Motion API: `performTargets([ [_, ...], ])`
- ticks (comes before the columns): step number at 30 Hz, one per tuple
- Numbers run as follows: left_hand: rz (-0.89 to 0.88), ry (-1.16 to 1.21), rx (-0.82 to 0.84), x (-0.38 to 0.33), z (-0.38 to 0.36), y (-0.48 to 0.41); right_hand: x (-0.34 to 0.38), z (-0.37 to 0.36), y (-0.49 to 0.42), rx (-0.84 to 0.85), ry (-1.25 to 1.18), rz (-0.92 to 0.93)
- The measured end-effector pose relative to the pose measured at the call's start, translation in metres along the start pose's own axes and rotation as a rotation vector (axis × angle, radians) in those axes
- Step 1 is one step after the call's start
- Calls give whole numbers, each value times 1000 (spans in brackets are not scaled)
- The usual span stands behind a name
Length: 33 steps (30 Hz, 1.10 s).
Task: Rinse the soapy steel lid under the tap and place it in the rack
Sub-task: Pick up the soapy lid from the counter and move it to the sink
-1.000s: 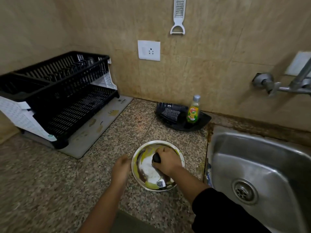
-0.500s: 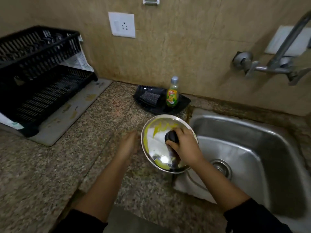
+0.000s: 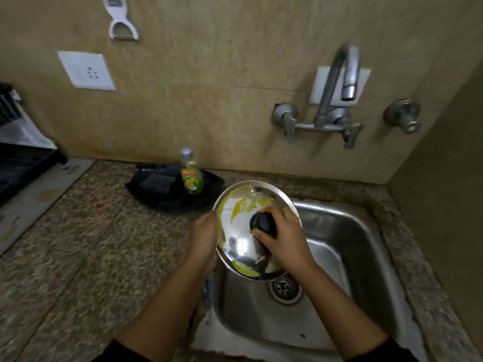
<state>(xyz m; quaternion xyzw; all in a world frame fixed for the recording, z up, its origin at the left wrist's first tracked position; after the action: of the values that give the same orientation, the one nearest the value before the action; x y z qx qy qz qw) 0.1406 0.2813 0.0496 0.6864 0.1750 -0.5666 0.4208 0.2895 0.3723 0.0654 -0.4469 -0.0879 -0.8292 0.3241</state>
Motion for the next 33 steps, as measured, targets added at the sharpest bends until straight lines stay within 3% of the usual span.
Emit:
performTargets([
  [3,-16,-5,-15,-9,-28,-8,-12,18,-8,2,-76,-32],
  [5,-34,-18,2,-19,-42,-15,-21,34,-14,-43,-267,-110],
  [8,-78,-66,35,-35,-59,-26,-40,73,-22,-296,-441,-265],
  [12,-109,-76,81,-45,-80,-33,-57,128,-52,-535,-396,-378],
  [17,-117,-112,103,-43,-99,-34,-41,165,-112,-511,-334,-332],
  [21,-113,-149,126,-37,-102,-38,-32,172,-147,-583,-378,-307],
  [24,-140,-148,136,-38,-99,-41,-35,171,-155,-645,-425,-322],
  [33,-149,-214,135,-27,-94,-40,-43,169,-159,-615,-529,-312],
])
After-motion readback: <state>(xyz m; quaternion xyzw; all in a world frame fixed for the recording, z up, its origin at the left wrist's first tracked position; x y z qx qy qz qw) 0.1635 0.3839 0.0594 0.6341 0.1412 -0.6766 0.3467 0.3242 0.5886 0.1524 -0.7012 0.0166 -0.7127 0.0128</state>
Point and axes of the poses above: each hand's wrist, its own y-axis away from the middle knuckle, its own z-axis out of the back of the hand, x = y × z, the point moved 3 cm from there along -y, towards the middle knuckle, and after that the axes turned 13 degrees about -y, right-handed, at the moved point
